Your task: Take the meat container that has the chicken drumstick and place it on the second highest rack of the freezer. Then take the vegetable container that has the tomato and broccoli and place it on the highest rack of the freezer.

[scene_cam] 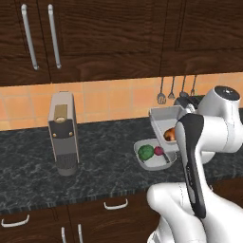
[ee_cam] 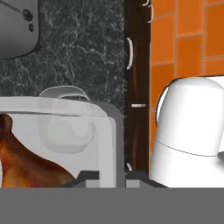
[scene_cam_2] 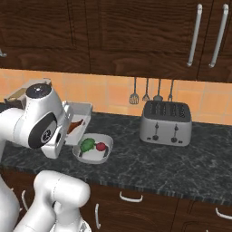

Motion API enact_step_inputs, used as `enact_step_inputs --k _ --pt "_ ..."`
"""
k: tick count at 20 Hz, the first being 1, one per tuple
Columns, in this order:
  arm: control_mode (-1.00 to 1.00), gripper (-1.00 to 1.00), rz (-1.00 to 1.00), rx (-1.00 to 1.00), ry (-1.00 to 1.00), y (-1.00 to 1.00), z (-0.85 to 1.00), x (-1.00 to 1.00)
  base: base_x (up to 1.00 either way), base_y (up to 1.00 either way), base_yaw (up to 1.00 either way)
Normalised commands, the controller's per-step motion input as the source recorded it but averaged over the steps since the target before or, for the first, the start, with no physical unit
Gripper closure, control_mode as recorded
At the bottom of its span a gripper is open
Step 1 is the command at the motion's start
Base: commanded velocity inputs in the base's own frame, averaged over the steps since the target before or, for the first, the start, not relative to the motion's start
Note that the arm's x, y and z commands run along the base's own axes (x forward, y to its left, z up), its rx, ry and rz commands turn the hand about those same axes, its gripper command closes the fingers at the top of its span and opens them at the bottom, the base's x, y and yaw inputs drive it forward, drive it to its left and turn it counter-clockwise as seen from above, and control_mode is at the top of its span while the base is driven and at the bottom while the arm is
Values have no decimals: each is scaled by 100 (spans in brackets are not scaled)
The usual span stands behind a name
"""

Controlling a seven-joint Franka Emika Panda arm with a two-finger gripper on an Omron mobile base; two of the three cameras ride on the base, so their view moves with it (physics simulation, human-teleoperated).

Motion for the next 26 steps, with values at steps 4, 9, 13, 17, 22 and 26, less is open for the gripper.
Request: enact_step_inputs --k 4,9,13,17,22,26 --pt "100 100 0 0 0 0 0 0 -49 -5 -5" --pt "100 100 0 0 0 0 0 0 -58 -14 -59" --pt "100 100 0 0 0 0 0 0 -14 0 -97" --pt "100 100 0 0 0 0 0 0 -6 0 -100" --pt "100 100 0 0 0 0 0 0 -5 0 -100" --pt "100 100 0 0 0 0 0 0 -1 -2 -96"
